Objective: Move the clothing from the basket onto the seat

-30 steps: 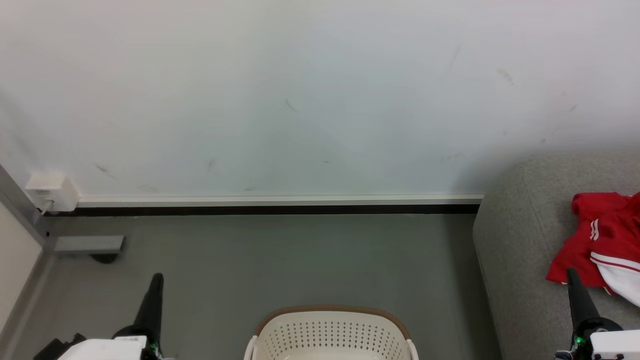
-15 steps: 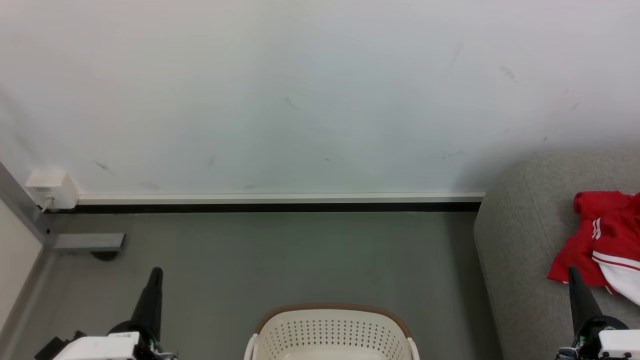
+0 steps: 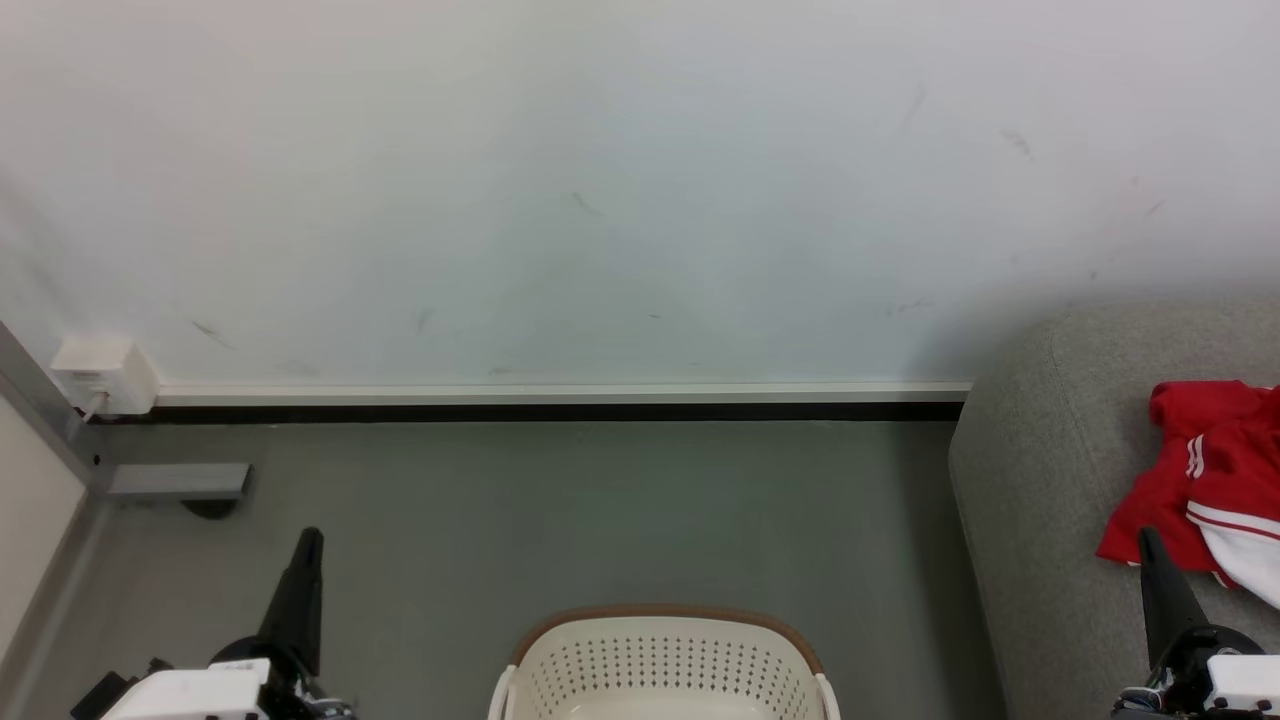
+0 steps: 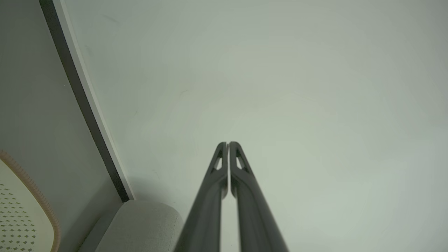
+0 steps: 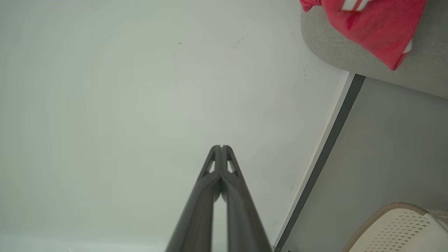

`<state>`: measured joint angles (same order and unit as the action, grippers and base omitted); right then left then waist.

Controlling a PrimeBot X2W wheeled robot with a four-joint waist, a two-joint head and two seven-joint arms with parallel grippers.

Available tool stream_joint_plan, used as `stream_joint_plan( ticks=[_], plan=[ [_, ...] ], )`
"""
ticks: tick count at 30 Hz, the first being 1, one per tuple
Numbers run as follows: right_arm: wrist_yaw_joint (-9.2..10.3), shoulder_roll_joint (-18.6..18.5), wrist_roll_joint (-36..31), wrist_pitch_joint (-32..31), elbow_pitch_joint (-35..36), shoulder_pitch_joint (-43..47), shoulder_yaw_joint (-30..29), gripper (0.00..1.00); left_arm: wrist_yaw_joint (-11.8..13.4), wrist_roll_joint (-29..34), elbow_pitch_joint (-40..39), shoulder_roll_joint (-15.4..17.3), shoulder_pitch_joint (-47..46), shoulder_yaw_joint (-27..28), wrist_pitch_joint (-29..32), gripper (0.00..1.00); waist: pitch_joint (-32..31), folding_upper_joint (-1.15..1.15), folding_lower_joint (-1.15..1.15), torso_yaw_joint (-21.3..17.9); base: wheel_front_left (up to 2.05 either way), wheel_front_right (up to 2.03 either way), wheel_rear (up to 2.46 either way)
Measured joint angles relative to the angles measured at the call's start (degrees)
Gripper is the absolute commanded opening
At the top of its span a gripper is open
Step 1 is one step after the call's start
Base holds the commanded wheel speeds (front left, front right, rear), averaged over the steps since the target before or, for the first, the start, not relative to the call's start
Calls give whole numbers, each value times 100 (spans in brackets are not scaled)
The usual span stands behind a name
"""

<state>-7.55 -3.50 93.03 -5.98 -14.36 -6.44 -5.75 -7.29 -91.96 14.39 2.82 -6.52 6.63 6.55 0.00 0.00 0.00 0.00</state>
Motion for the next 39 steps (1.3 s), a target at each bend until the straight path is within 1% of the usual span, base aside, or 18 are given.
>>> stream_joint_plan(
  ticks=[39],
  plan=[
    [0, 12, -1, -2, -2, -2, -14, 0, 0, -1, 0, -1, -2, 1, 0, 0, 0, 0, 0, 0, 0, 0, 0]
  ],
)
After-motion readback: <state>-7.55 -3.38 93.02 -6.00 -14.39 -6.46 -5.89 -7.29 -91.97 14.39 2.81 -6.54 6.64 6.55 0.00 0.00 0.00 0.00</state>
